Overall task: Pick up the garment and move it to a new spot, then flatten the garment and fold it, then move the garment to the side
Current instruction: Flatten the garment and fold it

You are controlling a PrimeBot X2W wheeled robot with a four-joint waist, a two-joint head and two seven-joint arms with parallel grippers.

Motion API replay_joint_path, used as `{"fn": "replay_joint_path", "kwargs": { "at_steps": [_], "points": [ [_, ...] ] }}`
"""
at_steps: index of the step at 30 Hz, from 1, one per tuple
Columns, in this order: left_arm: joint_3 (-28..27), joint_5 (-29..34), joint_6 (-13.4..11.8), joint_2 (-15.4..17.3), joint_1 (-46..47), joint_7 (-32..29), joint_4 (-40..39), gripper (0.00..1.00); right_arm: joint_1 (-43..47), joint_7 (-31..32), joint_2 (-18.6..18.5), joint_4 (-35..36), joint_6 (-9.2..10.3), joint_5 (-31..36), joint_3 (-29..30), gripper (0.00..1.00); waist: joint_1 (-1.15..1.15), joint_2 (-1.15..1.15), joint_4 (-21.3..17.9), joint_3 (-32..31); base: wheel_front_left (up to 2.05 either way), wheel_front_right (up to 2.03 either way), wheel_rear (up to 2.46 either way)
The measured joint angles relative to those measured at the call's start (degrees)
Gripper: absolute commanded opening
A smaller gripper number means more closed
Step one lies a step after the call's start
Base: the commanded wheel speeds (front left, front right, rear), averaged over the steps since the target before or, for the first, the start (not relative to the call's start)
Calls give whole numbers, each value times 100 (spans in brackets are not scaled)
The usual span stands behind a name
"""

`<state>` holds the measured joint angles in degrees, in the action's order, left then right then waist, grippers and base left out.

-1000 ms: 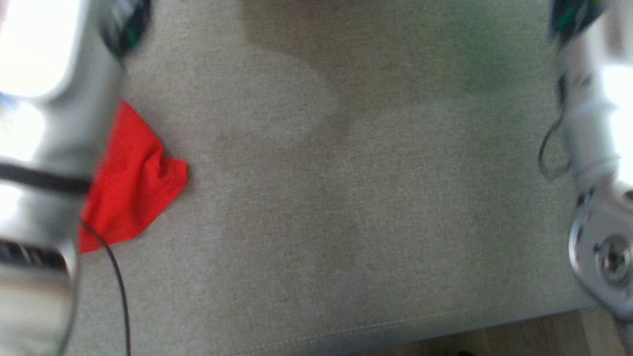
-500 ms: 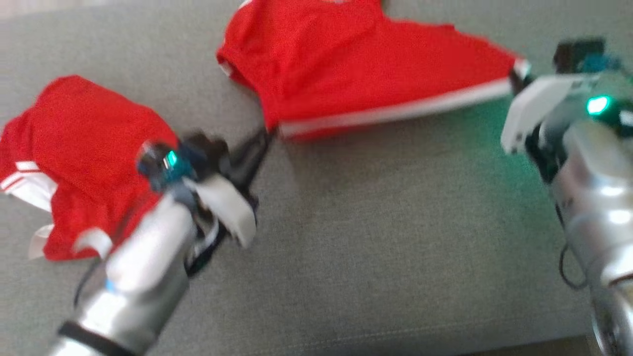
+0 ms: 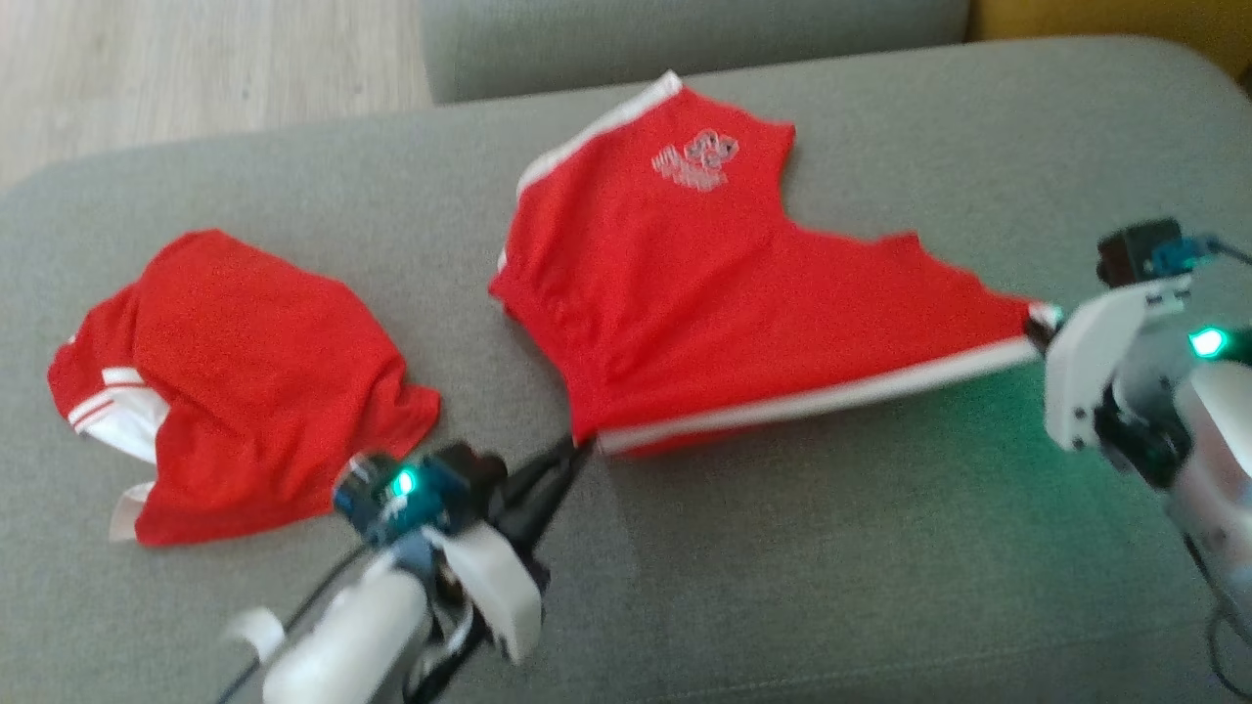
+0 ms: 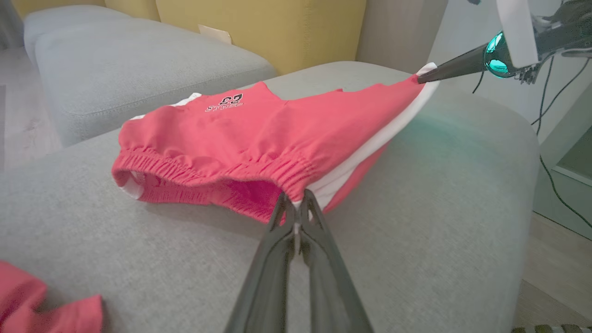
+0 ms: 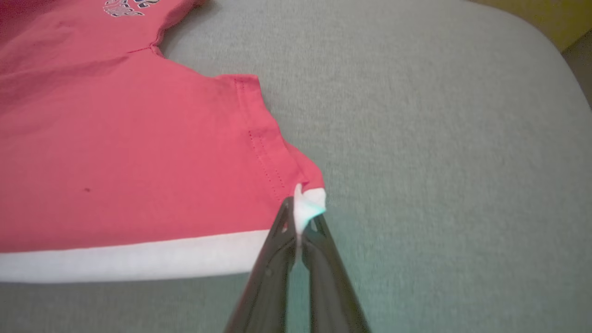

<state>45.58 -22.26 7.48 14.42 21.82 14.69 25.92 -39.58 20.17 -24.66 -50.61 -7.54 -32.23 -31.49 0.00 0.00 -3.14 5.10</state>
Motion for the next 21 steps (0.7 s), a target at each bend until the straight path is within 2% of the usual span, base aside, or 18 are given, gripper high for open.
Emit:
{"fn": "replay_joint_path", "kwargs": {
  "at_steps": [6, 11, 15, 21],
  "points": [
    [127, 26, -2, -14, -629, -1, -204, 0, 691, 779, -658, 978, 0, -672, -334, 0, 0, 0, -81, -341, 0, 0, 0],
    [226, 25, -68, -46, -936, -1, -430, 0, 1072, 1268, -1104, 1679, 0, -965, -278, 0, 0, 0, -134, -485, 0, 0, 0],
    [182, 16, -153, -69, -940, -1, -547, 0, 1084, 1441, -1209, 2068, 0, -931, 30, 0, 0, 0, -103, -439, 0, 0, 0],
    [45, -12, -200, -120, -662, -1, -588, 0, 1021, 1625, -1135, 2275, 0, -563, 523, 0, 0, 0, 18, -205, 0, 0, 0]
  ]
}}
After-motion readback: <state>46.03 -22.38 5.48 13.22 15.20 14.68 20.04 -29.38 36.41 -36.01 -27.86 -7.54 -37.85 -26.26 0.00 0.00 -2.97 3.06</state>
